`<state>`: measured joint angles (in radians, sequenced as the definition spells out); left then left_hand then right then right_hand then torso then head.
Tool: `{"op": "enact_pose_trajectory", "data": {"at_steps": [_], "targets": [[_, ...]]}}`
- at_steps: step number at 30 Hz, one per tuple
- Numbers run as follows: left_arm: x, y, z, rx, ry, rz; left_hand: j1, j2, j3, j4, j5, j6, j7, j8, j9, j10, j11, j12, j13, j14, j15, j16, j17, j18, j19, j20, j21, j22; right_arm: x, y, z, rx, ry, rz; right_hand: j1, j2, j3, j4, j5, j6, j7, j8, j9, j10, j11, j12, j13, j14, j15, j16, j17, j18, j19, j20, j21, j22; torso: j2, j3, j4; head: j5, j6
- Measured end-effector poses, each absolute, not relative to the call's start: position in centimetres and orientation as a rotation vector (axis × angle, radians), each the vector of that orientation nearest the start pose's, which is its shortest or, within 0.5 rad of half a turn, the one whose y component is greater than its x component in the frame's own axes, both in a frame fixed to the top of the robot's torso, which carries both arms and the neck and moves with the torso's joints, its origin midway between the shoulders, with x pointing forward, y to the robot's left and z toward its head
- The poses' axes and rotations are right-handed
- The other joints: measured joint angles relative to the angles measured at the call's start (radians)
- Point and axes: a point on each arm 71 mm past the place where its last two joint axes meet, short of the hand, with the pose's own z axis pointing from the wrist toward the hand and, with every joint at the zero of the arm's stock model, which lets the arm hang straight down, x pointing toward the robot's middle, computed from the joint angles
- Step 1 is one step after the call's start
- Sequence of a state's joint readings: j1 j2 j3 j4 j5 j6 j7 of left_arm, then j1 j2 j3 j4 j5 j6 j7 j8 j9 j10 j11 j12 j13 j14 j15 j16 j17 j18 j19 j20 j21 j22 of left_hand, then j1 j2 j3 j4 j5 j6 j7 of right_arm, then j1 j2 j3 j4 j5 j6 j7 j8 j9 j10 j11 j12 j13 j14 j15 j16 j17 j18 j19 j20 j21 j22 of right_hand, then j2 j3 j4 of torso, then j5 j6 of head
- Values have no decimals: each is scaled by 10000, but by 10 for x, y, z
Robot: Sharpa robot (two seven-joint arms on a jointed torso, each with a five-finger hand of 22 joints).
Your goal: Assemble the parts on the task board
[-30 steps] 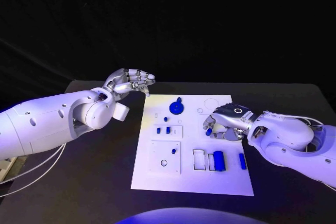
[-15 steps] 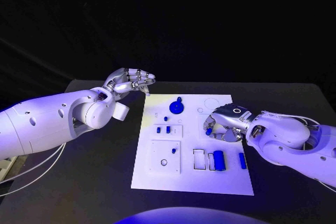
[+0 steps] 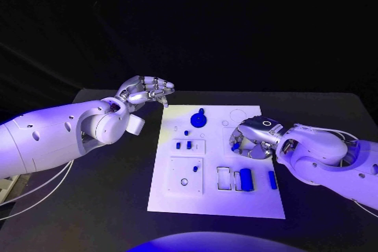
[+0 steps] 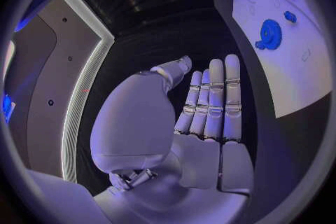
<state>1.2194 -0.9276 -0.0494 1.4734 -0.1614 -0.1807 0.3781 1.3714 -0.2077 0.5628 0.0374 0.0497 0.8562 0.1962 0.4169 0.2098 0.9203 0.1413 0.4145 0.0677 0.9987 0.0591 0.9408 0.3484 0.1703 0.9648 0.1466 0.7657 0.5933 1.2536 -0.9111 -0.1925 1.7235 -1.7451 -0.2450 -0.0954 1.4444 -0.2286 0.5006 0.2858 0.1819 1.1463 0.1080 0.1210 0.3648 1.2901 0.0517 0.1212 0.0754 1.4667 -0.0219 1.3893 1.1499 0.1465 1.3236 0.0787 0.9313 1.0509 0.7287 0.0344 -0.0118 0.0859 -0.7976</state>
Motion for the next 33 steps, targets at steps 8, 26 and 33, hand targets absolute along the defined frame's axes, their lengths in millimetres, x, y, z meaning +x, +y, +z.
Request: {"op": "enact_pose_trajectory", "data": {"at_steps": [8,26,33], "targets": [[495,258,-173,-9369,14849,-14939,0,0,0,0,0,0,0,0,-1,0,0,0,-1,0,0,0,0,0,0,0,0,1,426,-175,-201,-5481,16789,6231,6,24,704,-203,-35,24,-64,231,123,277,-7,0,84,0,-71,61,116,1,75,-75,194,260,-3,2,0,-6,6],[496,256,-173,-9360,14883,-14966,0,0,0,0,0,-36,36,0,7,-36,-37,0,-2,0,0,0,8,0,0,0,0,-9,427,-177,-167,-3959,16333,7105,116,-84,894,-348,-2,42,-47,342,123,304,18,-80,127,-35,-105,97,133,1,73,-74,269,387,-17,-5,-5,8,83],[496,251,-173,-9330,14930,-15050,0,0,0,-1,0,-36,36,0,6,-36,-37,0,-3,0,0,0,7,0,0,0,-38,-8,417,-156,-151,-3580,16166,8168,116,-84,946,-401,-4,2,-9,345,123,304,18,-102,142,-36,-105,96,133,1,73,-73,269,397,-15,-9,-2,31,100]]}}
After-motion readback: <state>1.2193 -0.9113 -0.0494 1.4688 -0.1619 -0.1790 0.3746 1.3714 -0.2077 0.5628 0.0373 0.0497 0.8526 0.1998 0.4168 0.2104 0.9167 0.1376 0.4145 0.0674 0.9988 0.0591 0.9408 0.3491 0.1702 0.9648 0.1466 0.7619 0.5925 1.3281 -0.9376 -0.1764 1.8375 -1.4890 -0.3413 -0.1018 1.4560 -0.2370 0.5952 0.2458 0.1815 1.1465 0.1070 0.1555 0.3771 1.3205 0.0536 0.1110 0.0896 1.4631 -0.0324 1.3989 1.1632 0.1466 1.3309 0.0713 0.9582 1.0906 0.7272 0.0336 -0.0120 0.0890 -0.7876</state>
